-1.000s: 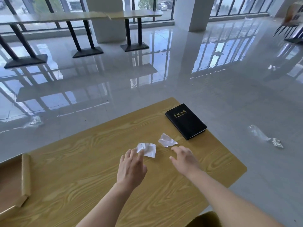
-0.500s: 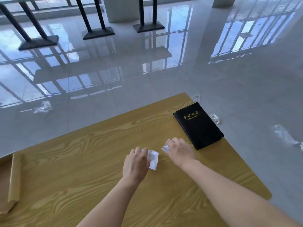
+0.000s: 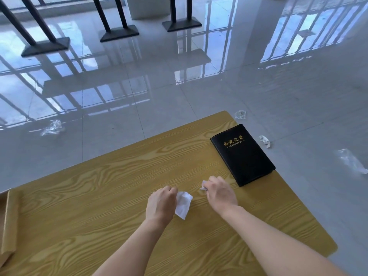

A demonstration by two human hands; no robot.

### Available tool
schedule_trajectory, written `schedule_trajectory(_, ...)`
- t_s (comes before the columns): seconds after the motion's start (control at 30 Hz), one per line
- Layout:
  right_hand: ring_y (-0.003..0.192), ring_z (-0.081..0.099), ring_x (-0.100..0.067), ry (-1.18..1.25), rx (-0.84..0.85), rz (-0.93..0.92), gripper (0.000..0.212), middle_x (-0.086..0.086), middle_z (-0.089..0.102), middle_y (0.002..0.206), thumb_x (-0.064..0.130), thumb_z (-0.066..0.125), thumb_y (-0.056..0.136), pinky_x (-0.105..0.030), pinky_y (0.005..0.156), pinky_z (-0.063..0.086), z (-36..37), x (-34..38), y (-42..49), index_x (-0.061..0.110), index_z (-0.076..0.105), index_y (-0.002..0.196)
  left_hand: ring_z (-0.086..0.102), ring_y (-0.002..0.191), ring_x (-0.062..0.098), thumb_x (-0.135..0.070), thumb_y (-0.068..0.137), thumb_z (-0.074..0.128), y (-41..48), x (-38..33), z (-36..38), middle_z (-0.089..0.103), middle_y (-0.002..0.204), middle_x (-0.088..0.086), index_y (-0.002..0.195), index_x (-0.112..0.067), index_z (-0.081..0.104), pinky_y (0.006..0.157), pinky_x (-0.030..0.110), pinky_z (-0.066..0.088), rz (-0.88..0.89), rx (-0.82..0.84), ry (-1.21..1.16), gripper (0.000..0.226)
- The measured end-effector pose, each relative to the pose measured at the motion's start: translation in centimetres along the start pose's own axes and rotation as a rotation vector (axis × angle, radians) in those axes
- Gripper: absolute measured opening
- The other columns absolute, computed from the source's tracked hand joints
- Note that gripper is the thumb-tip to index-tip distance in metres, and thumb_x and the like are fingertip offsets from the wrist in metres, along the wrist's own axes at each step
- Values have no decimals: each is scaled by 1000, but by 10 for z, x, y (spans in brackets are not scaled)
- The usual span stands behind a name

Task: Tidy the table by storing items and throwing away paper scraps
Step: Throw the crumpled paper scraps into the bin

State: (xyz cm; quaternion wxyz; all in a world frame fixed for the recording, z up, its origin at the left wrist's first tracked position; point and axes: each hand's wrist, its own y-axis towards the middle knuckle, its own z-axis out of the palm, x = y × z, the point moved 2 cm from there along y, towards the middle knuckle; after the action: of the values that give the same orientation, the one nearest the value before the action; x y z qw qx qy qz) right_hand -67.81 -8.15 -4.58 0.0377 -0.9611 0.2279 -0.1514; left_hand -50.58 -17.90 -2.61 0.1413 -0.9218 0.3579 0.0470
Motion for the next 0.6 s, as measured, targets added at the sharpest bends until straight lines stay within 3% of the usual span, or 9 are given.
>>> schedule_trajectory(0.23,76,47,-15,93,-90,13,20,8,52,79,16,49,98,-26,53,36,-13,5,-13,18,61,82,59,82,20,-14,93,52,-8,-6,-12,63,90,-5,99,-20,63,66,29,40,68,-95,-9,14)
schedule_trajectory(0.43,80,49,-14,107,-128,35,20,6,58,87,20,47,100,-26,58,38,-23,11,-31,20,65,91,58,81,21,-11,91,55,-24,-12,-24,61,89,-4,93,-20,59,63,30,34,126,-105,18,10)
schedule_trajectory(0.6,83,52,-17,121,-159,81,22,5,60,89,21,47,100,-34,61,49,-32,17,-54,20,68,96,60,83,22,-12,90,57,-43,-11,-30,62,90,-4,95,-20,60,62,30,35,171,-133,14,10)
